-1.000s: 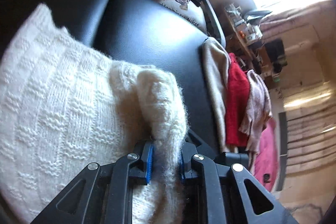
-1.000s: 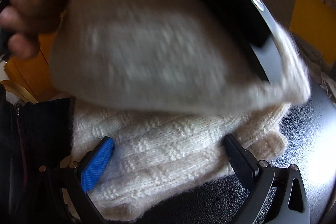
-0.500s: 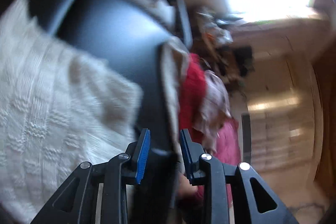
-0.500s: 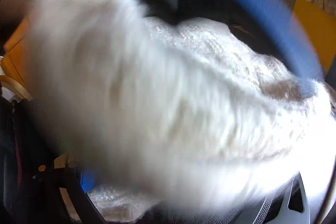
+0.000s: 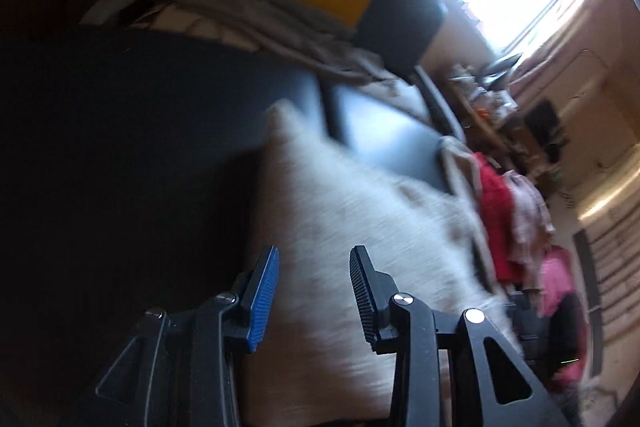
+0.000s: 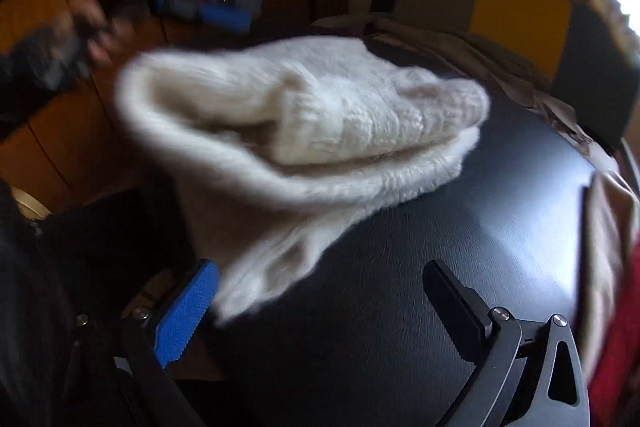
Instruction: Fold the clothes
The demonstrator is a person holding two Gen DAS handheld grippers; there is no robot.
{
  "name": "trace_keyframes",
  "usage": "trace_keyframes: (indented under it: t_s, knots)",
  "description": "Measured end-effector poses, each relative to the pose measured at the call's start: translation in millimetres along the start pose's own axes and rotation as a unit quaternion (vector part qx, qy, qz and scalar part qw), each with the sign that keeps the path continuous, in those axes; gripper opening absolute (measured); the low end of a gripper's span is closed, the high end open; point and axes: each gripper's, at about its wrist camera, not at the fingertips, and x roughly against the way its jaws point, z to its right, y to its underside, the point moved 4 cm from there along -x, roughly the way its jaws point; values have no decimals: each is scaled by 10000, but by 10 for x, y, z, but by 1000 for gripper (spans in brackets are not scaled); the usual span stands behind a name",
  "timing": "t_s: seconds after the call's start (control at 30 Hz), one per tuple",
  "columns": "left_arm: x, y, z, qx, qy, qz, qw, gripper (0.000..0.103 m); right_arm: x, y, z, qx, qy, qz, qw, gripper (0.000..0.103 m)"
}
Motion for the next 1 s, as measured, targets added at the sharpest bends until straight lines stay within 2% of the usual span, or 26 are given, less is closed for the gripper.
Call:
trace_keyframes:
  t_s: [0.07, 0.17, 0.2, 0.27, 0.37, 0.5, 0.53, 0.57, 0.63, 0.7, 0.83, 0.9, 1.0]
  knots:
    - [-44, 143, -63, 45, 85, 94, 9999, 36, 188, -84, -113, -169, -183, 183, 9995, 103]
    - [-88, 246, -44, 170, 416, 267, 9986, 36, 304, -287, -231, -556, -876, 350, 9940, 103]
    - [-99, 248, -44, 185, 535, 305, 9979, 36, 294, -359, -261, -689, -1096, 342, 9910, 103]
    - [-105, 222, -38, 123, 641, 421, 9970, 36, -10, -526, -271, -979, -1475, -34, 9842, 103]
    - [-139, 144, 80, -129, 778, 617, 9950, 36, -418, -757, -281, -1415, -2036, -539, 9673, 103]
    - [-303, 236, 290, -673, 776, 557, 9931, 37, -403, -719, -206, -2062, -2796, -423, 9368, 103]
    - [-351, 296, 313, -750, 778, 523, 9928, 37, -423, -612, -225, -2132, -2833, -514, 9336, 103]
    - [-399, 356, 335, -827, 780, 490, 9923, 37, -448, -489, -219, -2163, -2728, -597, 9355, 102]
    - [-429, 448, 345, -838, 840, 515, 9916, 37, -388, -283, -181, -2178, -2615, -336, 9397, 95]
    - [-431, 483, 363, -906, 755, 569, 9914, 37, -304, -183, -110, -2426, -2496, -143, 9374, 83]
    - [-301, 477, 473, -1205, 496, 670, 9892, 37, -109, -130, -10, -2863, -2270, 117, 9308, 83]
    - [-249, 498, 510, -1352, 441, 710, 9873, 39, 67, -169, 58, -3030, -2021, 273, 9309, 90]
    - [-204, 551, 534, -1451, 378, 782, 9856, 39, 250, -314, 264, -3137, -1548, 694, 9342, 93]
